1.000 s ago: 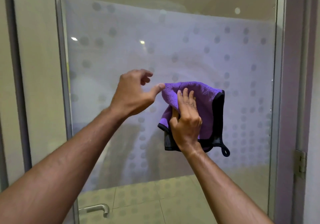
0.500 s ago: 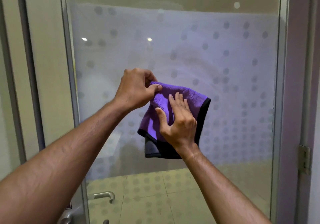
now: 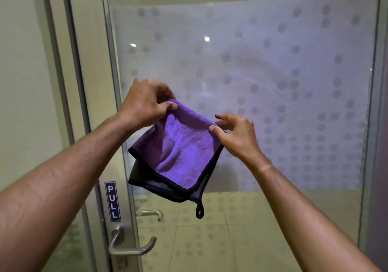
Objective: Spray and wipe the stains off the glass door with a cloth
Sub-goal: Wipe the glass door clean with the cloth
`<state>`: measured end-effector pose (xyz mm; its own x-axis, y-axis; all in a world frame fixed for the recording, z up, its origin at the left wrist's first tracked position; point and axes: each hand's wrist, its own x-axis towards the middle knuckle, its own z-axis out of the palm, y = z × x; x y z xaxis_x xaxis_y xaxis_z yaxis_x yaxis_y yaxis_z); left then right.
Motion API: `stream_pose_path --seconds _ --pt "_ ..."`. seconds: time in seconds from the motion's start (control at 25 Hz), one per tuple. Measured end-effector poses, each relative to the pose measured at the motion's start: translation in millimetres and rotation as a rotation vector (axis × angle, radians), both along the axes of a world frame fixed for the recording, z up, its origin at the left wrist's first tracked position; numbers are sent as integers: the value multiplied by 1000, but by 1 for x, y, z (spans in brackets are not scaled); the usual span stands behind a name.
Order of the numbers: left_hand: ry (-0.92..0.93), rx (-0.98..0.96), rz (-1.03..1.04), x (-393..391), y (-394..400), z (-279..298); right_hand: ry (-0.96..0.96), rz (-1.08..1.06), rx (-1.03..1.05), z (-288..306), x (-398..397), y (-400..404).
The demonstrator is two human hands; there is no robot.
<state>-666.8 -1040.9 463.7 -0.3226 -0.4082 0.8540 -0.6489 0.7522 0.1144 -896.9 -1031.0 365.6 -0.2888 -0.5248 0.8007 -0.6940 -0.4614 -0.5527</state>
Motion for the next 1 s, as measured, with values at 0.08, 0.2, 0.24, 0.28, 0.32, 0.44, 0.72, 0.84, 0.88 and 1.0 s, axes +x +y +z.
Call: stream_pose_path --seconds 0.08,0.2,0.24,0.28,0.32,0.44,0.72,0.84,0.88,1.0 --pt "-1 16 26 11 4 -5 36 145 166 5 -3 -6" --pt "-18 32 57 24 10 -11 41 399 368 5 -1 -14" --pt "-18 40 62 28 11 -14 49 461 416 4 1 -16" --pt "-18 48 73 33 12 -16 67 513 457 4 4 -16" --pt "-17 58 87 38 14 -18 81 546 494 3 8 -17" --pt "-1 103 132 58 20 -26 104 607 570 -1 22 -17" --pt "20 266 282 135 46 -51 298 630 623 3 84 -21" --pt "24 324 354 179 67 -58 390 657 620 6 127 -15" --pt "28 348 377 193 74 -59 399 680 624 7 141 -13" --pt "38 442 453 243 103 -63 421 780 674 12 190 -2"
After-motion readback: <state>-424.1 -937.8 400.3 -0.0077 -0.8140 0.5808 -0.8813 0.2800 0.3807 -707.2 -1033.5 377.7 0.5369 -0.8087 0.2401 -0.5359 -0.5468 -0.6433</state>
